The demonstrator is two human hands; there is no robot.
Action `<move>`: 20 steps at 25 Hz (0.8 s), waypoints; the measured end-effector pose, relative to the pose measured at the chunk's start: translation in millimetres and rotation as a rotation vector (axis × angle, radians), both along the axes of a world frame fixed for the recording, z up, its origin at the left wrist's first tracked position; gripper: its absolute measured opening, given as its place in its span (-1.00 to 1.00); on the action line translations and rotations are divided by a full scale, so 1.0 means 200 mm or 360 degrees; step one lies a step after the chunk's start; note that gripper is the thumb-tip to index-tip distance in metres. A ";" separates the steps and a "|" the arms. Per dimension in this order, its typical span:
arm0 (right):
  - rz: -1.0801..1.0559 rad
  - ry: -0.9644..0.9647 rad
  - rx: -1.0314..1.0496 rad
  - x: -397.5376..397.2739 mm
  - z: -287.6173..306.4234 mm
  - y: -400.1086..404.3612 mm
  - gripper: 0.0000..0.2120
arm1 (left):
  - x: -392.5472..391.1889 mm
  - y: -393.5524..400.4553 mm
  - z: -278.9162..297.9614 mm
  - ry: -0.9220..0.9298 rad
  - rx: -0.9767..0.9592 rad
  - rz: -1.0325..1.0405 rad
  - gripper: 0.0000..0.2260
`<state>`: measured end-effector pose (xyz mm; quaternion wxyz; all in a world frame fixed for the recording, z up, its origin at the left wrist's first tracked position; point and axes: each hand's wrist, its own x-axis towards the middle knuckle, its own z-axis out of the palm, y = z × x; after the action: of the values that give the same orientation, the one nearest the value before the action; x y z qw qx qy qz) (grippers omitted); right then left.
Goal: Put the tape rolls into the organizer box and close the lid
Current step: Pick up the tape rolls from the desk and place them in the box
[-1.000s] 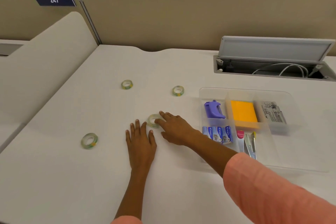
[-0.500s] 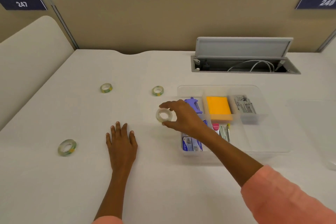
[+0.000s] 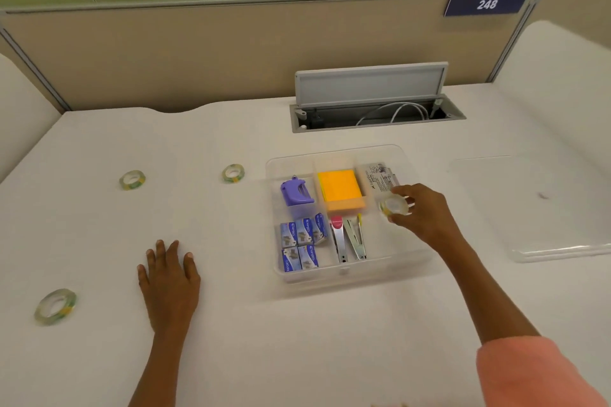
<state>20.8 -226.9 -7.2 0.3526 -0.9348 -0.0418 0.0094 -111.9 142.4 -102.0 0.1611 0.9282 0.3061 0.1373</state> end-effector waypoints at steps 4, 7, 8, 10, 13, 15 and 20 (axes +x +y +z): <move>0.0014 0.0039 -0.0241 0.00 -0.12 0.02 -0.50 | 0.00 0.00 0.01 0.0035 0.0034 0.0000 -0.62; -0.0016 0.0088 -0.0329 0.01 -0.16 0.04 -0.54 | 0.00 -0.01 0.02 0.0082 0.0036 0.0002 -0.62; -0.0014 0.0101 -0.0326 0.02 -0.16 0.04 -0.55 | 0.01 -0.01 0.02 0.0095 0.0032 0.0003 -0.62; 0.0011 0.0120 -0.0314 0.04 -0.17 0.05 -0.56 | 0.01 -0.01 0.02 0.0096 0.0033 0.0000 -0.61; 0.0028 0.0150 -0.0325 0.06 -0.16 0.04 -0.54 | 0.02 -0.01 0.01 0.0107 0.0051 0.0007 -0.62; 0.0040 0.0160 -0.0325 0.05 -0.15 0.04 -0.54 | 0.03 -0.02 0.01 0.0127 0.0018 0.0026 -0.62; 0.0040 0.0050 -0.0435 0.02 -0.04 0.09 -0.59 | 0.15 -0.07 0.03 0.0117 -0.0106 -0.0118 -0.52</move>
<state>24.9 -209.1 -15.2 0.2225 -0.9732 -0.0464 0.0340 -81.6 128.3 -96.3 0.1855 0.9374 0.2816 0.0870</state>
